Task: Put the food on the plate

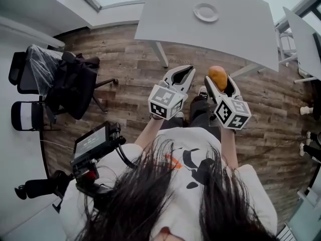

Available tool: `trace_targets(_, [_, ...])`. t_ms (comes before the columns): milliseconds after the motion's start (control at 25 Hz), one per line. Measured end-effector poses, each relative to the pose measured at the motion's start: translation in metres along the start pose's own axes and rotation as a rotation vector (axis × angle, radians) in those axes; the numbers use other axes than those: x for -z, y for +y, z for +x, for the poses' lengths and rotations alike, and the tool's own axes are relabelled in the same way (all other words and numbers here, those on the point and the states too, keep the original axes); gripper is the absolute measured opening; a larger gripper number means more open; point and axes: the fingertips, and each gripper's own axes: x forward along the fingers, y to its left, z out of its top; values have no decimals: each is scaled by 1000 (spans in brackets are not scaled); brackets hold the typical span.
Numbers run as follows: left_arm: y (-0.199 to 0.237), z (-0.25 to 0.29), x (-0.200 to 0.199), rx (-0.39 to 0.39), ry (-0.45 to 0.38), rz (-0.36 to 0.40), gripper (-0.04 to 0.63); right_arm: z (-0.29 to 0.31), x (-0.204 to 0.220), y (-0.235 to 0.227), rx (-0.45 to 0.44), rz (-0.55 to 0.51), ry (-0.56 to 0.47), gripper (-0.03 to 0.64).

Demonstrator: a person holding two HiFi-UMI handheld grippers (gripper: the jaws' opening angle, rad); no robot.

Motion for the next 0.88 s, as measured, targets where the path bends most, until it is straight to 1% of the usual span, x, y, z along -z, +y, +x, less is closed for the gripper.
trace_targets(280, [19,26,-15,-31,-31,4,6,31,-23,-21,-20,-15,-4,371])
trace_targets(640, [49,120,-46,-96,-59,-22,5,94,-82,-87,-73,-44,32,371])
trace_targets(880, [59,160,-53,-145,-54,-26,6,126,-97,-110,-134,-56,66,371])
